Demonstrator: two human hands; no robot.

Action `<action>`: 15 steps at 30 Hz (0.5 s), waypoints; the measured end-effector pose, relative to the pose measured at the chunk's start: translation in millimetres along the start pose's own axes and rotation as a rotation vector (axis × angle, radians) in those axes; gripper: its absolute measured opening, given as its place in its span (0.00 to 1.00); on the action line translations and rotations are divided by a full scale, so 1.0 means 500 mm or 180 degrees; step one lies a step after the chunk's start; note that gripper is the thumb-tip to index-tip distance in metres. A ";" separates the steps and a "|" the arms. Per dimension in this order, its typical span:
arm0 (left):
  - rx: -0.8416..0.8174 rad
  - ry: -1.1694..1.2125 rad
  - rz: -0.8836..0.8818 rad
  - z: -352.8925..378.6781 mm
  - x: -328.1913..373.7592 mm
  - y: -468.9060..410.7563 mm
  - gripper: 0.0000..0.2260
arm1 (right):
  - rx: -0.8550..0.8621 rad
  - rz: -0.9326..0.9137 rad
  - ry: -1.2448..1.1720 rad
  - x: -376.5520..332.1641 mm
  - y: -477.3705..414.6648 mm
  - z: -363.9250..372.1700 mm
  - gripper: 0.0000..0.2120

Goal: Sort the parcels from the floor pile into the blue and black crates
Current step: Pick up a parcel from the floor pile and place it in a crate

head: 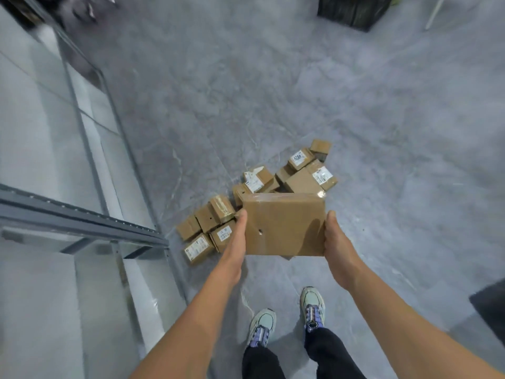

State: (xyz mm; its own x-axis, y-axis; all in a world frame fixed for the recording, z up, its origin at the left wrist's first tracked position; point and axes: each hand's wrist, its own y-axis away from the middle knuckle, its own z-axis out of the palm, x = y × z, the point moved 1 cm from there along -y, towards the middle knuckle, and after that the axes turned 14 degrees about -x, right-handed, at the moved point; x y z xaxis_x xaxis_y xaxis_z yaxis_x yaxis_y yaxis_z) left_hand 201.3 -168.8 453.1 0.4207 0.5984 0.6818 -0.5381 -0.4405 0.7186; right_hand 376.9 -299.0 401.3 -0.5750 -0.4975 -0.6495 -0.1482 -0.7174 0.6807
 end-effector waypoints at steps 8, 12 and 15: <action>-0.0688 -0.0543 0.0158 0.115 0.095 0.117 0.17 | 0.0605 -0.0506 -0.0264 -0.036 0.227 -0.026 0.52; -0.1158 -0.0929 0.0271 0.159 0.119 0.152 0.27 | 0.0912 -0.0781 -0.0380 -0.030 0.335 -0.015 0.42; -0.1467 -0.1184 0.0336 0.201 0.127 0.166 0.34 | 0.1174 -0.0993 -0.0501 0.002 0.406 -0.017 0.41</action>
State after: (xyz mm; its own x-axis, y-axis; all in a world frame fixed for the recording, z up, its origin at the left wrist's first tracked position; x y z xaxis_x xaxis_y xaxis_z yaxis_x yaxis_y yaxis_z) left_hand 256.9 -234.7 569.6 0.5305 0.2562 0.8081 -0.8171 -0.0994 0.5679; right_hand 352.9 -449.3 536.2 -0.5681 -0.1871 -0.8014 -0.5903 -0.5859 0.5553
